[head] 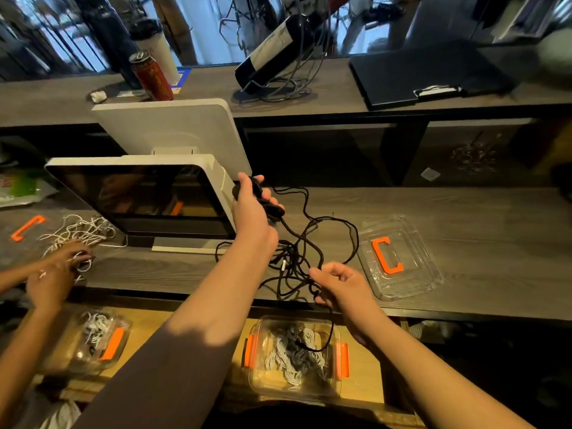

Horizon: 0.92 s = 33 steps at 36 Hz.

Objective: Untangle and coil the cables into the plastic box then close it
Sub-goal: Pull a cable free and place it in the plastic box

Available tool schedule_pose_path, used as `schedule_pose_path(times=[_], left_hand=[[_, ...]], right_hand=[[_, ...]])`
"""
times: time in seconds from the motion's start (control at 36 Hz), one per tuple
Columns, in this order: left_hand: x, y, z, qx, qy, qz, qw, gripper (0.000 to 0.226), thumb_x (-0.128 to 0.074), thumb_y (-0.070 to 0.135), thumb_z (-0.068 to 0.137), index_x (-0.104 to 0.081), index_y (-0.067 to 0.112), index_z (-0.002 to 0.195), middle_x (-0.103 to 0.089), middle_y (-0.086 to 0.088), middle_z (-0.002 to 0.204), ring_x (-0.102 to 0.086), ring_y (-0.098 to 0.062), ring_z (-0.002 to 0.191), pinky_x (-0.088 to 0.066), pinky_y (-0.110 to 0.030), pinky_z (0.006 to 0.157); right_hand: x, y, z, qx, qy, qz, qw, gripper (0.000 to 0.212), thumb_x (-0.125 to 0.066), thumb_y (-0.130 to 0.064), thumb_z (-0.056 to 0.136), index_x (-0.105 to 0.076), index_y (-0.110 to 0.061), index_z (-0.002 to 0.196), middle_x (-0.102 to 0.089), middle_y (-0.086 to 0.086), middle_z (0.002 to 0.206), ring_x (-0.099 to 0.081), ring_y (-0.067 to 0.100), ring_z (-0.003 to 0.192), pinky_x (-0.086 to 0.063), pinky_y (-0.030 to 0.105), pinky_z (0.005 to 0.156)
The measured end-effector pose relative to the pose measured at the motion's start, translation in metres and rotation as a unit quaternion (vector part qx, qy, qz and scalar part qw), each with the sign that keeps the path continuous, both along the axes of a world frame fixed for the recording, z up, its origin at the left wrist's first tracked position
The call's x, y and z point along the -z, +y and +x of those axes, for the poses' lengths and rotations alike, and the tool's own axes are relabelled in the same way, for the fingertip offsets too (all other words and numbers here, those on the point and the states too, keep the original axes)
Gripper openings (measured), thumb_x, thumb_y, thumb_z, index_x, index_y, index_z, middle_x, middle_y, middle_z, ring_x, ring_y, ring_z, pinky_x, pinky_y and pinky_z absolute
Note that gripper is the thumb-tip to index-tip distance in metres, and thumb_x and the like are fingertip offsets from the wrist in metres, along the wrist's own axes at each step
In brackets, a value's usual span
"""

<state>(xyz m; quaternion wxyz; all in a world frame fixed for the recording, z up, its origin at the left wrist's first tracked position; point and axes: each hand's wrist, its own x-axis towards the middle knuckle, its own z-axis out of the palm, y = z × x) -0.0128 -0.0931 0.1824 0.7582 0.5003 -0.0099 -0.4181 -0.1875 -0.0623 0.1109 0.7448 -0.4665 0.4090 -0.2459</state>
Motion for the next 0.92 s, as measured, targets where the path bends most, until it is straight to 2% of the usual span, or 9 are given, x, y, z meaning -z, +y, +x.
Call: schedule_pose_path(times=[0.08, 0.14, 0.19, 0.39, 0.47, 0.56, 0.61, 0.72, 0.92], left_hand=[[0.005, -0.002, 0.003, -0.011, -0.059, 0.007, 0.998, 0.039, -0.049, 0.047, 0.103, -0.062, 0.011, 0.11, -0.049, 0.005, 0.066, -0.045, -0.007, 0.055, -0.041, -0.022, 0.054], [0.006, -0.004, 0.005, -0.015, -0.101, 0.019, 0.995, 0.038, -0.05, 0.046, 0.102, -0.063, 0.011, 0.107, -0.049, 0.006, 0.066, -0.045, -0.007, 0.056, -0.041, -0.023, 0.057], [0.006, -0.006, 0.004, -0.012, -0.145, 0.038, 0.989, 0.034, -0.049, 0.045, 0.103, -0.064, 0.015, 0.102, -0.049, 0.007, 0.065, -0.045, -0.005, 0.057, -0.041, -0.022, 0.058], [0.005, -0.015, -0.005, 0.013, -0.338, 0.1, 0.936, 0.027, -0.044, 0.043, 0.105, -0.06, 0.021, 0.105, -0.051, 0.006, 0.077, -0.046, 0.003, 0.055, -0.044, -0.018, 0.055], [0.008, -0.018, -0.004, 0.041, -0.413, 0.109, 0.903, 0.027, -0.045, 0.043, 0.105, -0.057, 0.021, 0.097, -0.051, 0.005, 0.075, -0.048, 0.0, 0.059, -0.047, -0.029, 0.063], [0.012, -0.019, -0.003, 0.087, -0.483, 0.118, 0.863, 0.032, -0.045, 0.043, 0.105, -0.055, 0.015, 0.097, -0.051, 0.005, 0.074, -0.047, 0.0, 0.061, -0.039, -0.014, 0.057], [0.016, -0.017, -0.003, 0.133, -0.518, 0.14, 0.833, 0.033, -0.044, 0.046, 0.104, -0.056, 0.016, 0.097, -0.054, 0.005, 0.075, -0.05, 0.001, 0.063, -0.039, -0.016, 0.058], [0.026, -0.013, 0.0, 0.257, -0.512, 0.204, 0.794, 0.058, -0.03, 0.062, 0.101, -0.066, 0.017, 0.108, -0.065, 0.0, 0.09, -0.059, -0.013, 0.085, -0.04, -0.029, 0.069], [0.014, 0.001, 0.0, 0.487, -0.29, 0.265, 0.78, 0.082, -0.001, 0.072, 0.095, -0.057, 0.017, 0.074, -0.063, -0.002, 0.072, -0.056, -0.013, 0.077, -0.042, -0.028, 0.082]], right_hand=[[0.003, -0.001, -0.005, 0.021, -0.034, 0.045, 0.998, 0.02, -0.072, -0.025, 0.085, -0.07, -0.008, 0.094, -0.052, -0.005, 0.052, -0.042, 0.008, 0.042, -0.052, 0.033, 0.07], [0.0, -0.004, -0.01, 0.022, -0.013, 0.026, 0.999, 0.028, -0.071, -0.028, 0.084, -0.07, -0.005, 0.101, -0.053, -0.006, 0.052, -0.044, 0.009, 0.043, -0.051, 0.025, 0.059], [-0.004, -0.008, -0.014, 0.019, 0.025, -0.021, 0.999, 0.023, -0.069, -0.028, 0.087, -0.072, -0.008, 0.099, -0.056, -0.008, 0.054, -0.05, 0.009, 0.048, -0.045, 0.017, 0.048], [-0.021, -0.013, -0.005, -0.046, 0.061, -0.149, 0.986, 0.013, -0.058, -0.022, 0.098, -0.065, -0.016, 0.089, -0.059, -0.002, 0.072, -0.056, 0.009, 0.058, -0.045, 0.016, 0.051], [-0.026, -0.012, 0.001, -0.12, 0.159, -0.288, 0.937, 0.009, -0.056, -0.028, 0.1, -0.065, -0.028, 0.099, -0.062, -0.014, 0.079, -0.058, -0.004, 0.07, -0.046, 0.014, 0.061], [-0.037, -0.01, 0.01, -0.191, 0.226, -0.392, 0.871, 0.022, -0.053, -0.035, 0.101, -0.065, -0.028, 0.118, -0.07, -0.01, 0.1, -0.063, 0.001, 0.088, -0.053, 0.024, 0.078], [-0.045, -0.011, 0.016, -0.23, 0.227, -0.44, 0.838, 0.025, -0.053, -0.034, 0.101, -0.064, -0.026, 0.122, -0.071, -0.004, 0.107, -0.065, 0.007, 0.093, -0.054, 0.029, 0.083], [-0.057, -0.021, 0.02, -0.265, 0.209, -0.528, 0.779, 0.027, -0.055, -0.028, 0.1, -0.062, -0.022, 0.126, -0.065, -0.002, 0.114, -0.061, 0.009, 0.101, -0.053, 0.031, 0.089], [-0.061, -0.044, 0.019, -0.21, 0.186, -0.564, 0.776, 0.025, -0.058, -0.026, 0.097, -0.067, -0.021, 0.119, -0.058, -0.005, 0.104, -0.057, 0.007, 0.088, -0.049, 0.023, 0.076]])
